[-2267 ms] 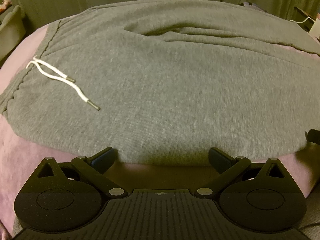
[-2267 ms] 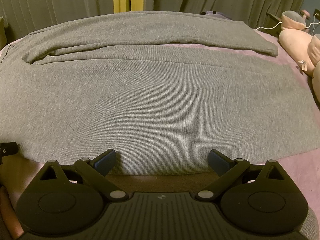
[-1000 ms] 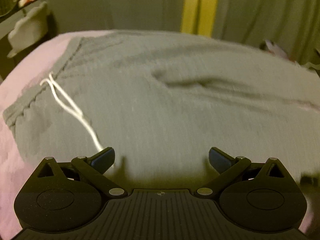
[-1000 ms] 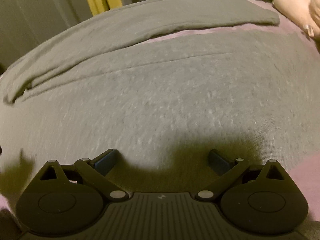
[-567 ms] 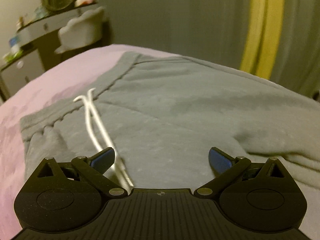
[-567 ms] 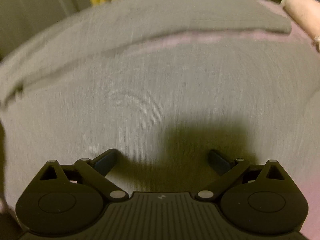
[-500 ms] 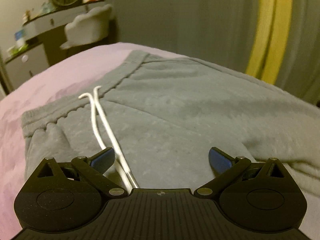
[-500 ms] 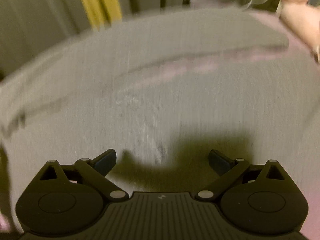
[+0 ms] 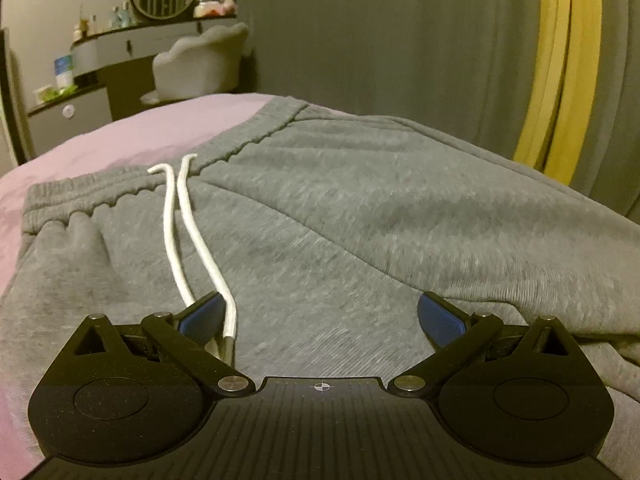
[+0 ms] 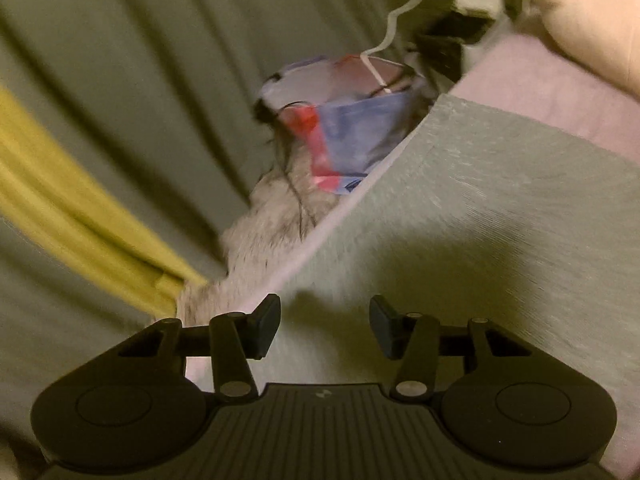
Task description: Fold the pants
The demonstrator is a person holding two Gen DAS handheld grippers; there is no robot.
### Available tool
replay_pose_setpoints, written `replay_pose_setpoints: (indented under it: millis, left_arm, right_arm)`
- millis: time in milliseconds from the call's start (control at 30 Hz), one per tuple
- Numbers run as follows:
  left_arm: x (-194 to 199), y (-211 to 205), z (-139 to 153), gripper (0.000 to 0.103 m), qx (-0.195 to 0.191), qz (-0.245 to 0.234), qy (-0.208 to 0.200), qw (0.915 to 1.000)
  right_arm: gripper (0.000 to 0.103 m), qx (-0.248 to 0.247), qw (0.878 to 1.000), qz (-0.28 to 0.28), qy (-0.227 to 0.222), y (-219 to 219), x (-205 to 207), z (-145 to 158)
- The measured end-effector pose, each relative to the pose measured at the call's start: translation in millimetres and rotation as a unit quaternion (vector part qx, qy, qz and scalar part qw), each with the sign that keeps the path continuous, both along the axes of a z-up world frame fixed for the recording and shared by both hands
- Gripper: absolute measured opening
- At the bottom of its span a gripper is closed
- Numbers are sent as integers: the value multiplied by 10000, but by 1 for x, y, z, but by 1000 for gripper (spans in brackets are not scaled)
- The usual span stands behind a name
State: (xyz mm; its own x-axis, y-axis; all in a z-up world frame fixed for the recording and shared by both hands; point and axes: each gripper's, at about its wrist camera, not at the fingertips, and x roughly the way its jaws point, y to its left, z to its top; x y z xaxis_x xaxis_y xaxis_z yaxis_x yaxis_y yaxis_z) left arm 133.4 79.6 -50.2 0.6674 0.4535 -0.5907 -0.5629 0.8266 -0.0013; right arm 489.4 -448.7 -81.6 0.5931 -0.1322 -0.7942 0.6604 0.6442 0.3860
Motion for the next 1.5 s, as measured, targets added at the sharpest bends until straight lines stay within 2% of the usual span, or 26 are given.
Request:
replay_pose_setpoints:
  millis: [167,233,267,333,400,467,533,667,833,967,1067,1133,1167,1233,1267,1333,1400,1500]
  left_arm:
    - [-1,1,-2,103,-59,52,-84,9999]
    - [0,1,-3,103,-65,74,-117,9999]
    - [1,1,-4,103,-60,81,-122,9999]
    - [1,1,-5,103,-59,100,-129,9998]
    - [1,1,-4,103,-61,105,-126,9998]
    - [1,2,-5,103,-100,102,-136,9998]
    - [0,4,-5,103,-155,98,-152,9997]
    - [0,7,-4,103,-237,91,-185,9995]
    - [-1,8,-4,103,-283,87,-201,9994]
    - [-3,11,-2,103,-391,74,-231,9989]
    - [-5,12,0,103,-458,53,-250,9986]
    - [-6,11,0,103,-456,25,-216,9987]
    - [-6,11,0,103,-445,11,-204,9988]
    - [-6,10,0,103,-436,-11,-181,9989]
    - [-6,9,0,103,-438,-16,-178,9989]
    - [-7,8,0,103,-440,-17,-180,9989]
    - [-7,8,0,103,-433,-15,-186,9989]
    - [-7,8,-1,103,-432,-14,-192,9989]
  right_arm:
    - [51,-60,9988,-478,79,-7,26,-23]
    - [49,-242,9985,-451,178,-2,35,-21]
    - [46,-404,9979,-397,319,1,38,-22]
    - [20,-730,9949,-344,607,7,41,-22]
    - [18,-773,9947,-256,630,4,40,-22]
    - [8,-831,9943,-105,660,3,38,-21]
    - [5,-921,9939,-61,606,4,30,-12]
    - [4,-816,9966,79,10,3,-19,18]
    - [4,-601,9923,289,-1042,-7,-144,62]
    - [2,-416,9913,110,-1243,-5,-248,57]
    - [0,-251,9944,-380,-953,-7,-308,27]
    - [3,-121,9958,-577,-706,-16,-325,5]
    - [5,156,9946,-786,-654,-24,-330,-2]
    - [7,715,9883,-901,-1004,-36,-336,-7]
    - [17,750,9865,-877,-1164,-39,-335,-5]
    - [24,544,9868,-916,-1220,-38,-327,-4]
    - [24,725,9856,-1028,-1132,-38,-320,-12]
    - [24,1254,9774,-1077,-1320,-41,-317,-26]
